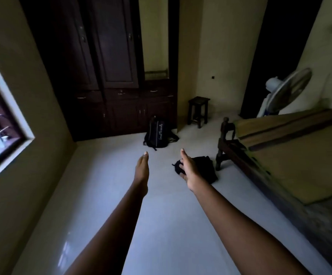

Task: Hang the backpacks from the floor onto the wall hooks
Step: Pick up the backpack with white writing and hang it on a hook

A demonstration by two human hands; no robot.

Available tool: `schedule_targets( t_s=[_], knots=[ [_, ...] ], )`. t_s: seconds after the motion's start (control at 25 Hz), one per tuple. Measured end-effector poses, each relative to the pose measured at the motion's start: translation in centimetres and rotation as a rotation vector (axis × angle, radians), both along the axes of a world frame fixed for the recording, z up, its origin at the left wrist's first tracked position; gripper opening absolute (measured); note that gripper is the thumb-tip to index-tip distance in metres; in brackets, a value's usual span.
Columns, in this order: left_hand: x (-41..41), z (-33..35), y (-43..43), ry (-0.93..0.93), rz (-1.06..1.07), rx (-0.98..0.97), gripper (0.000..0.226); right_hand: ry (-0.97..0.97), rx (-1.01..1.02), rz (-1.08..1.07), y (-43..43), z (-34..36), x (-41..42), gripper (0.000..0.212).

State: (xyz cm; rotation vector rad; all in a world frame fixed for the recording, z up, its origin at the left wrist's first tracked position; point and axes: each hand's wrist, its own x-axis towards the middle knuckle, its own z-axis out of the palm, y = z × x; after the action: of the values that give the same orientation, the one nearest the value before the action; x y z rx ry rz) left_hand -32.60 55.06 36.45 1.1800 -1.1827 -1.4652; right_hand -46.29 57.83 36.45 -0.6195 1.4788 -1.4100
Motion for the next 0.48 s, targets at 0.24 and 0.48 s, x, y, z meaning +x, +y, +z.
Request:
schedule_targets(
  t_s=[0.24, 0.48],
  knots=[
    [-7.0, -2.0, -18.5, -0.018, -0.087, 0.063, 0.057, -0.009, 0.074, -0.109, -16.3, -1.1, -7.8, 0.057],
    [-14.7, -5.6, -34.6, -0.087, -0.208, 0.157, 0.058, -0.001, 0.154, -0.188, -30.7, -4.4, -15.8, 0.05]
  ],
)
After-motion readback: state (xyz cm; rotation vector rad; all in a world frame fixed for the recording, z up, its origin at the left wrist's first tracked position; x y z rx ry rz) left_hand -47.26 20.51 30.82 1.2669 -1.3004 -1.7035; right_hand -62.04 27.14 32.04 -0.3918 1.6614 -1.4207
